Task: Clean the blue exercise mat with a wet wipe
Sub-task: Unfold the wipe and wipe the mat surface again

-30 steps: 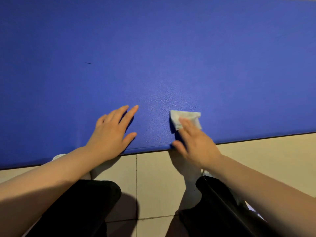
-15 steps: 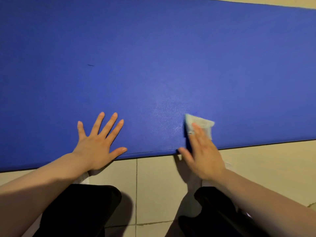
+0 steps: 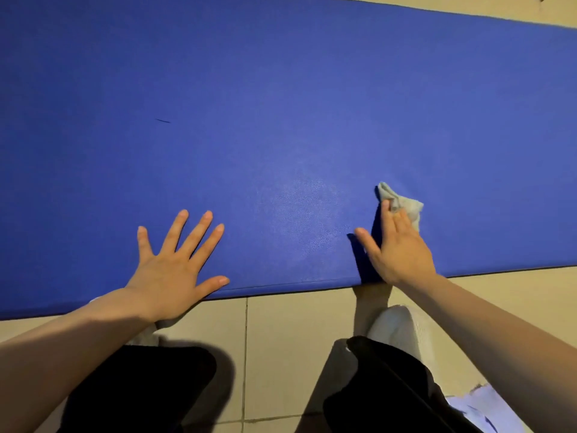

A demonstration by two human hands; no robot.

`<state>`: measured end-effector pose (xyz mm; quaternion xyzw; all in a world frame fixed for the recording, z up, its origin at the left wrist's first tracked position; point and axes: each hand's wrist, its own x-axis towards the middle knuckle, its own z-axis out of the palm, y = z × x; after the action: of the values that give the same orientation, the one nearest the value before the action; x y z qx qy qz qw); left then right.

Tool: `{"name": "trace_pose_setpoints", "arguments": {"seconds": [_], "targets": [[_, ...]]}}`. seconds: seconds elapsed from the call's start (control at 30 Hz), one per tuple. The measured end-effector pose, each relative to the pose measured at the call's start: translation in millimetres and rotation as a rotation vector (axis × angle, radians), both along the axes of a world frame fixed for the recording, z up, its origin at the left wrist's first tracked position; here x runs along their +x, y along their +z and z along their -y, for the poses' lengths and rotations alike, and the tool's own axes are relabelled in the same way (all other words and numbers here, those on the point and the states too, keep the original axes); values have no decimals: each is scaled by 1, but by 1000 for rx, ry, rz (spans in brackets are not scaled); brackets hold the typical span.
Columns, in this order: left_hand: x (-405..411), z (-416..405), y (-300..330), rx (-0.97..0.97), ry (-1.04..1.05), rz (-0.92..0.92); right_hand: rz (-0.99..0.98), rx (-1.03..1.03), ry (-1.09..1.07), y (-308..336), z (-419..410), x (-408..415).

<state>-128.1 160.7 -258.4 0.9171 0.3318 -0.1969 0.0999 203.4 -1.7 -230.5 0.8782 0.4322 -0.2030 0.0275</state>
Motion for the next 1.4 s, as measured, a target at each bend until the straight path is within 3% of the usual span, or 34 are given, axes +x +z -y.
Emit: {"name": "trace_pose_setpoints", "arguments": {"seconds": [0.07,0.13,0.2,0.3,0.37,0.47,0.57,0.63,0.7,0.8,0.87,1.0,1.1,1.2,1.27,1.4], "targets": [[-2,1,-2,4,-11,8,-1,44,20,3,-9,-11],[-2,3,-2,-2,-15,7,-59,127,297,-1,-21,-54],[-2,3,-1,-9,-8,-3,-177,76,533,-7,-33,-98],[1,0,5,-39,-5,-9,-212,68,640,-7,-48,-91],[3,-1,11,-49,6,17,-146,84,574,-4,-41,-57],[6,-1,14,-65,121,92,-40,36,252,1,-27,1],[22,-9,23,-83,114,5,-98,-12,7,2,-30,13],[36,-14,28,-161,120,-164,-166,118,88,-3,-35,-5],[47,-18,32,-205,131,-238,-233,197,399,-4,-49,-44],[49,-21,35,-240,156,-250,-319,102,634,-1,-73,-92],[46,-21,37,-251,154,-251,-340,81,647,-2,-82,-88],[47,-20,42,-317,187,-222,-299,295,579,-11,-78,-25],[54,-43,55,-398,278,-88,-133,254,293,-12,-72,24],[62,-82,66,-302,387,46,-84,172,-23,-14,-70,40],[69,-102,67,-269,438,32,-83,220,13,-16,-80,23],[81,-114,53,-277,443,-140,-158,185,348,-17,-104,-40]]}}
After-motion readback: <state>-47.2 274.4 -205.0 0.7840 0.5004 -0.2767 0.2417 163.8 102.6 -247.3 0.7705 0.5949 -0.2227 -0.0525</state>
